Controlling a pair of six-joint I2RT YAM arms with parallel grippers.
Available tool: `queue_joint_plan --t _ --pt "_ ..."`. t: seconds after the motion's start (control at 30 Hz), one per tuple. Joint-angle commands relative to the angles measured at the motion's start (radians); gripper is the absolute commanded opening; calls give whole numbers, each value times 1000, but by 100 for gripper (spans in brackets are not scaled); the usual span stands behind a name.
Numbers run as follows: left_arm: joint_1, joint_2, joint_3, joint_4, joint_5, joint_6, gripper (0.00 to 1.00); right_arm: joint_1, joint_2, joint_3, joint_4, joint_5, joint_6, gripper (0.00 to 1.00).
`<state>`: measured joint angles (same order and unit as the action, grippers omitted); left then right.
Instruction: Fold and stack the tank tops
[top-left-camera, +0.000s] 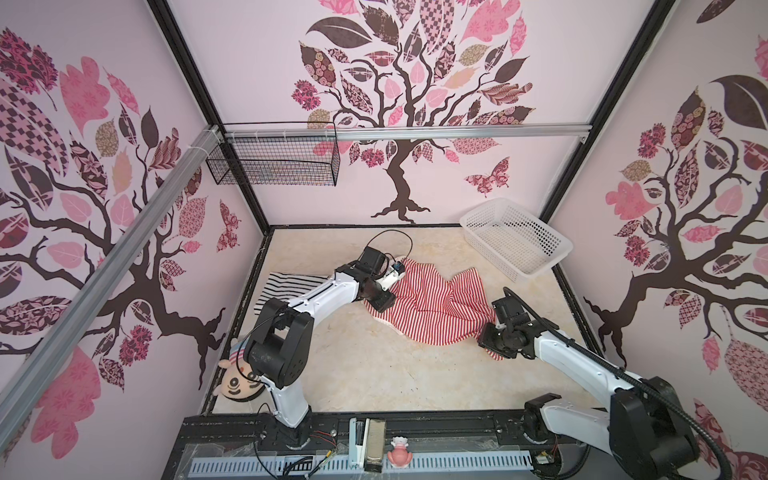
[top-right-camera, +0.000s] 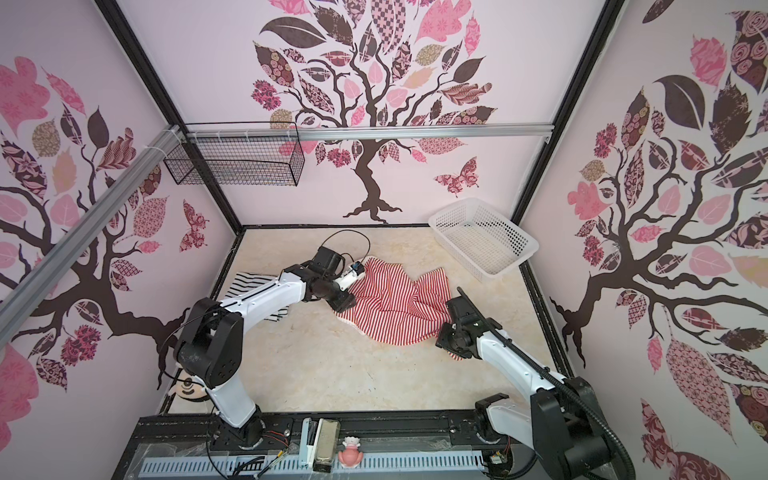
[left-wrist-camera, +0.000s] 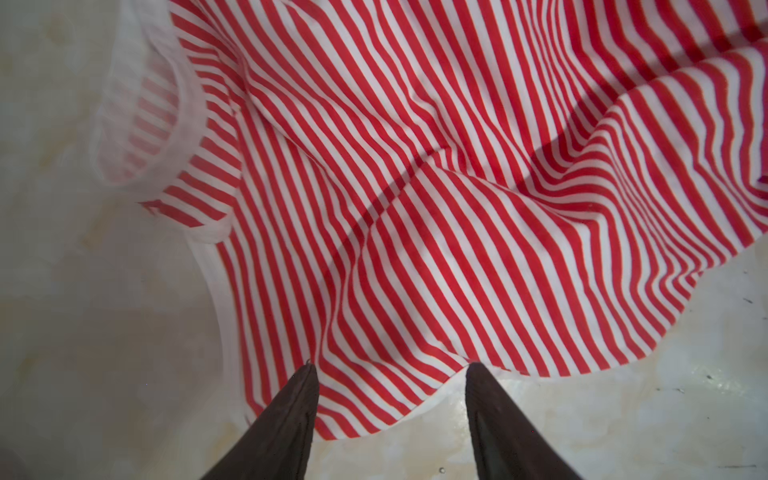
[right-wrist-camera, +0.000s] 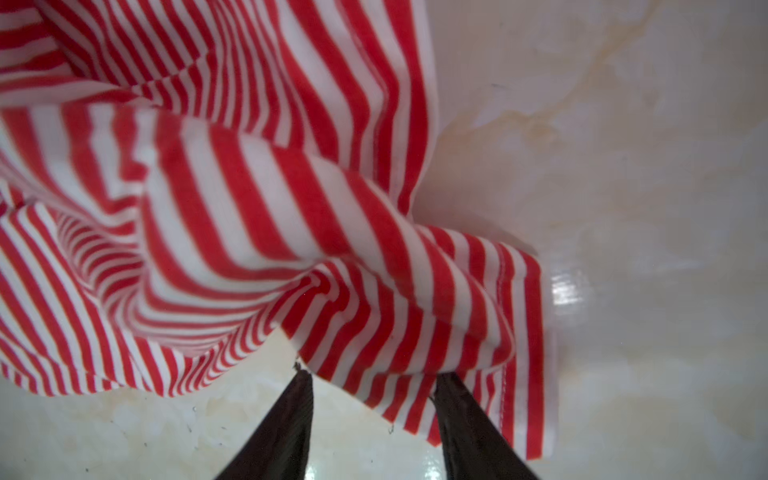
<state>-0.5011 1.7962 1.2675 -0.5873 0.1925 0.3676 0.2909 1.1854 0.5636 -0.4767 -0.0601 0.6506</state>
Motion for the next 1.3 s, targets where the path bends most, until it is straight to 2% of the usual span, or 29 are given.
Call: queue_joint_plan --t 0.0,0.13,0.3,0.4,0.5,0.6,0.67,0.77,0.87,0.97,1.0,1.07,1.13,1.27 --pt "-29 55 7 -9 43 16 60 -6 55 28 71 1 -16 46" --pt "-36 129 40 -13 -12 35 61 -6 133 47 101 -13 -20 40" --pt "-22 263 146 -33 -274 75 60 5 183 24 118 -72 -11 36" --pt "27 332 238 -29 -322 97 60 69 164 4 116 -72 21 35" --pt "85 431 416 -41 -362 102 60 142 141 -12 127 -92 80 35" --pt "128 563 703 -116 -411 82 61 294 144 6 163 -94 179 35" --pt "145 630 885 -171 -421 52 61 442 199 66 195 -87 254 35" --pt "153 632 1003 -175 -430 12 61 630 342 206 253 -111 332 37" --pt "163 504 895 -79 -414 -30 62 736 470 381 280 -149 336 37" --pt "187 325 688 19 -329 -77 63 745 493 482 307 -186 302 39" --pt "194 277 613 27 -290 -89 63 737 476 505 283 -165 285 41" --pt "198 177 486 14 -180 -84 63 690 408 514 204 -87 251 43" --pt "179 91 344 23 -94 -75 63 596 323 457 170 -79 245 46" --pt "37 -5 135 45 -78 -26 63 417 152 345 69 -44 186 52"
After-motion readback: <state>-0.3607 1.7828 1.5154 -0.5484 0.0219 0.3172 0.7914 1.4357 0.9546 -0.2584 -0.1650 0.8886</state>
